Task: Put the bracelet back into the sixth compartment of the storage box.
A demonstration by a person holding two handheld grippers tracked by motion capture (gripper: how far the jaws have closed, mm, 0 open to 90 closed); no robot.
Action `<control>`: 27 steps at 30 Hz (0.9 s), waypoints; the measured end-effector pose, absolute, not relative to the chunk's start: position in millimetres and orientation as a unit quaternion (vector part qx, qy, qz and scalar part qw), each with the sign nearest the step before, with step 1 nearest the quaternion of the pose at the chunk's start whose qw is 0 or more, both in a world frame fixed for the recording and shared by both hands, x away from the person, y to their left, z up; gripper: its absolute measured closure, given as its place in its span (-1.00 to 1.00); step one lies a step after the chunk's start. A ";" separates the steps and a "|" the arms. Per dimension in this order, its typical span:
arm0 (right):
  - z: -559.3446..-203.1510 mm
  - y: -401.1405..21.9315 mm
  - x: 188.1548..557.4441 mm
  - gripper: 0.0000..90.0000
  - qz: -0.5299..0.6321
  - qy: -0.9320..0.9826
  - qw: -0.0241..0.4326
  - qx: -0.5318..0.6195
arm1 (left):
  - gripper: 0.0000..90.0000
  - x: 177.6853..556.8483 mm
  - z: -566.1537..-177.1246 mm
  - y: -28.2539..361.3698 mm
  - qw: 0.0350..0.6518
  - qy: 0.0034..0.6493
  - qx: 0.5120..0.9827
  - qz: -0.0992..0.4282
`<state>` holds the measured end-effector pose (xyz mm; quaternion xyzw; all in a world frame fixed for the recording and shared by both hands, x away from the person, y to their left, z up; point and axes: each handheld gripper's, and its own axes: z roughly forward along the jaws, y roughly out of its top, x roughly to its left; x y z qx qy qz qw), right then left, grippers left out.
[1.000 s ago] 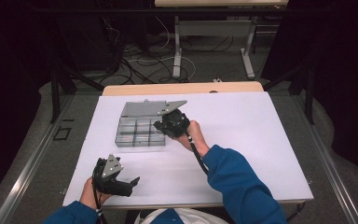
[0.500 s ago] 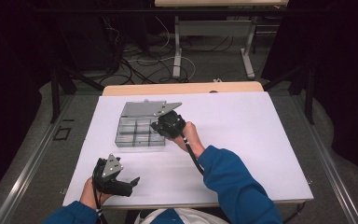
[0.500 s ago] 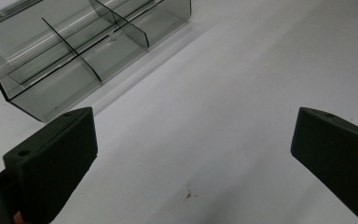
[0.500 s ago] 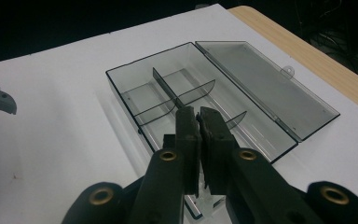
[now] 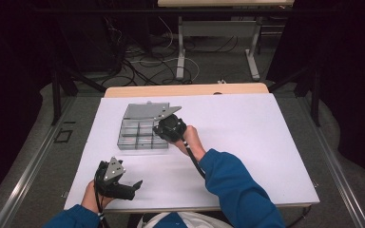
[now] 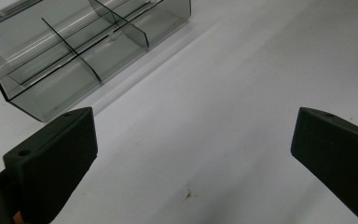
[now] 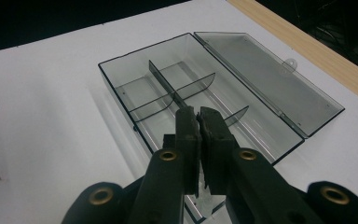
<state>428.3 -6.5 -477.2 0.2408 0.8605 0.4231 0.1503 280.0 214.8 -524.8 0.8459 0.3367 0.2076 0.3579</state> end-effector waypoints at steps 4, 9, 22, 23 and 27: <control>-478.8 -5.4 428.4 0.93 0.422 0.860 0.152 0.243 | -0.99 280.0 -524.8 214.9 0.358 0.337 0.846 0.208; -482.0 -4.0 429.1 0.93 0.420 0.860 0.152 0.247 | -0.99 280.0 -524.9 214.7 0.358 0.337 0.846 0.208; -492.8 -1.8 433.2 0.92 0.402 0.864 0.150 0.263 | -0.99 280.0 -524.9 214.6 0.358 0.337 0.846 0.207; -493.1 -1.6 433.2 0.92 0.399 0.865 0.148 0.266 | -0.99 280.0 -524.9 214.6 0.358 0.337 0.846 0.208; -494.8 -2.1 435.0 0.87 0.388 0.868 0.146 0.272 | -0.99 280.0 -524.9 214.6 0.358 0.337 0.846 0.208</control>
